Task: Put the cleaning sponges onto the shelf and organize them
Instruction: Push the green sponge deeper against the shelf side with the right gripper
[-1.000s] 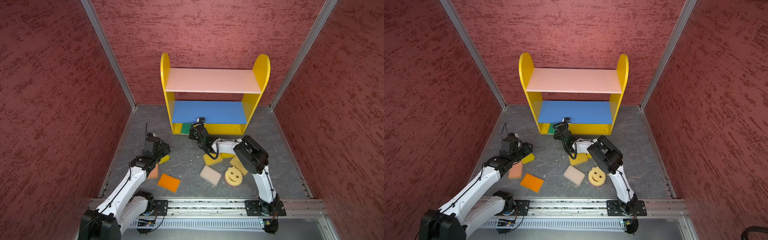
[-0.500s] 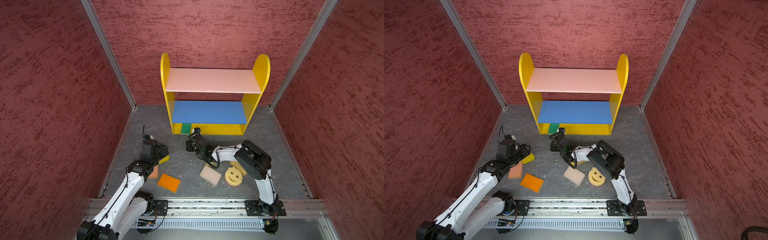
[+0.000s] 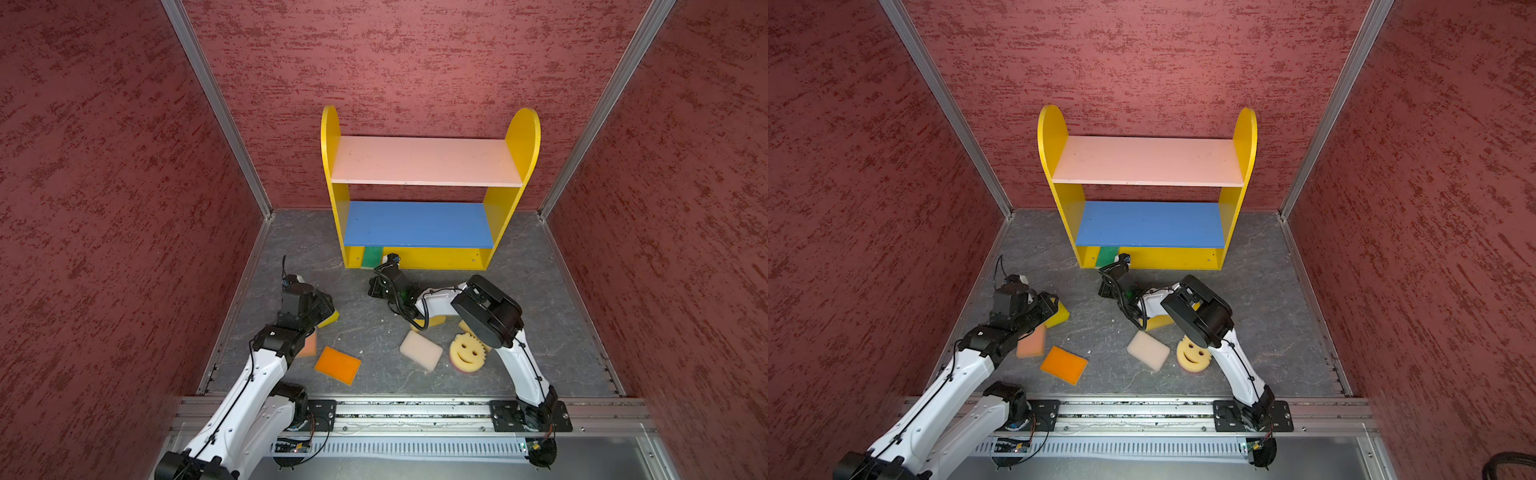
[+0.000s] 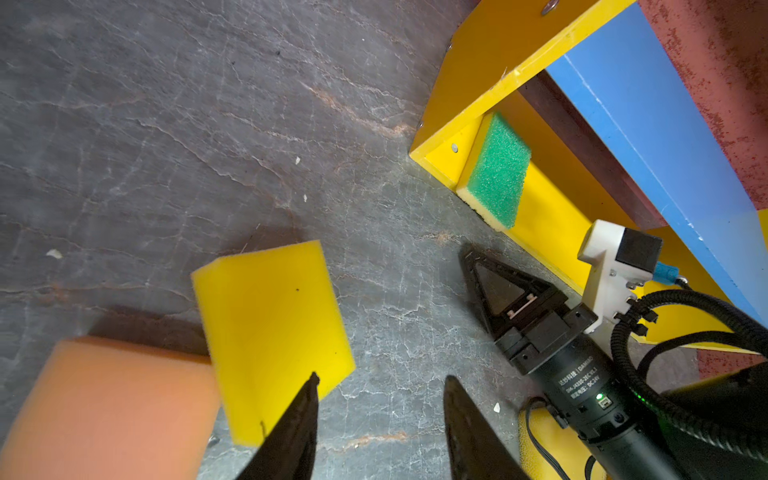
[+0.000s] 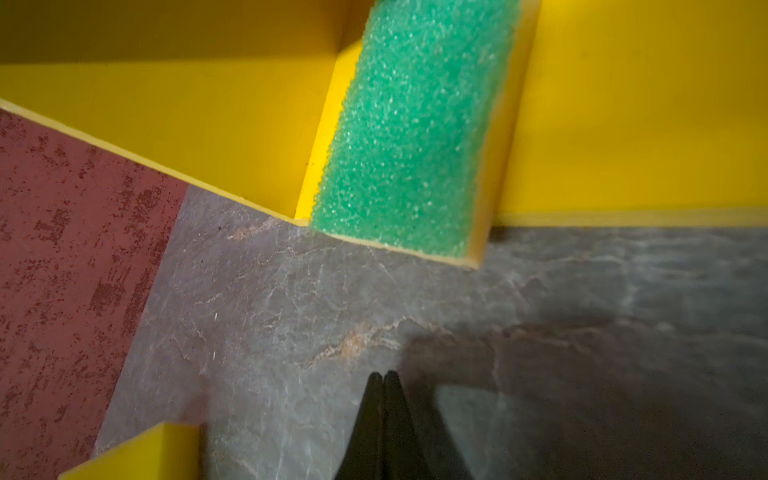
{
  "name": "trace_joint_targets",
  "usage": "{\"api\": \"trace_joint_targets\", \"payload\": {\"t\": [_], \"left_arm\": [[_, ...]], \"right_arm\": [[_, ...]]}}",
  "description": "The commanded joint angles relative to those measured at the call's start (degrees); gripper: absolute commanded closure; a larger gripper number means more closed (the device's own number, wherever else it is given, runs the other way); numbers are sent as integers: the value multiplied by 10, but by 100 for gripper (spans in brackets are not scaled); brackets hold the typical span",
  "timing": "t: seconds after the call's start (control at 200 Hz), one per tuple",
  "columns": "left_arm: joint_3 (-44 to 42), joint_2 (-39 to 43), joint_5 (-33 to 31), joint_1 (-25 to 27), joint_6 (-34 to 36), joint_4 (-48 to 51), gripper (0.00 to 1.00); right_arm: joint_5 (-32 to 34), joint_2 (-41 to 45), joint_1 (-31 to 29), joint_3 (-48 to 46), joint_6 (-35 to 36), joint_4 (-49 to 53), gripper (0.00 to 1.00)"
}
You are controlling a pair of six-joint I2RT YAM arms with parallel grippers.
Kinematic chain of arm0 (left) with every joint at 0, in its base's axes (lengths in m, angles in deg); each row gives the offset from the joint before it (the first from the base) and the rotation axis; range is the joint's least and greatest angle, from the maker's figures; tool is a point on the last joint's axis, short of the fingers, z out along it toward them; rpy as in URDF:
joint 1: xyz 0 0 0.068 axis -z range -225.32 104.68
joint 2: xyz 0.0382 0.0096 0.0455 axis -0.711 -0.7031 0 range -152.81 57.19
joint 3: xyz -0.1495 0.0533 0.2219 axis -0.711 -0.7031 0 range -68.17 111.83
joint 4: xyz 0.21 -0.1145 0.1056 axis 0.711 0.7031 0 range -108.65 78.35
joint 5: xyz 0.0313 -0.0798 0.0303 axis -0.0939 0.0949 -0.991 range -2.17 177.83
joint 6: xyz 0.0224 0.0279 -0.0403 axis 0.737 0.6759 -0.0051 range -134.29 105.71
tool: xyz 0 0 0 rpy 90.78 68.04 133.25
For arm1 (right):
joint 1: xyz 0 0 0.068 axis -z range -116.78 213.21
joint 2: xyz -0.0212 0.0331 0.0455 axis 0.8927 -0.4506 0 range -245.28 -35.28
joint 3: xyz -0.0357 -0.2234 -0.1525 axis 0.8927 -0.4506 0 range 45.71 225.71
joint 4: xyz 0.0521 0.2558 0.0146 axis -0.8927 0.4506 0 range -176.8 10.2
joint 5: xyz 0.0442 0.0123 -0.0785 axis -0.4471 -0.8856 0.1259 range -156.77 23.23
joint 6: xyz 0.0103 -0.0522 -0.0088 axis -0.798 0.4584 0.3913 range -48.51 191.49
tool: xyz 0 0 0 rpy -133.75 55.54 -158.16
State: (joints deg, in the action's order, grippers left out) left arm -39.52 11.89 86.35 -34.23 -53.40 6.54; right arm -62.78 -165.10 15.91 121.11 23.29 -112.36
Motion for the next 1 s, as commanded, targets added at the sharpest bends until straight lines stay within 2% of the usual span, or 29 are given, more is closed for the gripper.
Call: {"api": "trace_joint_targets", "payload": {"t": [0.0, 0.316, 0.771, 0.997], "left_arm": [[-9, 5, 6, -6, 5, 2, 51], [-9, -2, 7, -11, 10, -4, 51], [-6, -15, 10, -14, 10, -9, 50], [-4, -19, 11, -15, 11, -9, 49]], "right_arm": [[1, -19, 6, 21, -20, -40, 100], [-3, -66, 24, 35, -69, -90, 100], [-5, -101, 39, 92, -91, -73, 100], [5, -94, 42, 88, -92, -70, 100]]}}
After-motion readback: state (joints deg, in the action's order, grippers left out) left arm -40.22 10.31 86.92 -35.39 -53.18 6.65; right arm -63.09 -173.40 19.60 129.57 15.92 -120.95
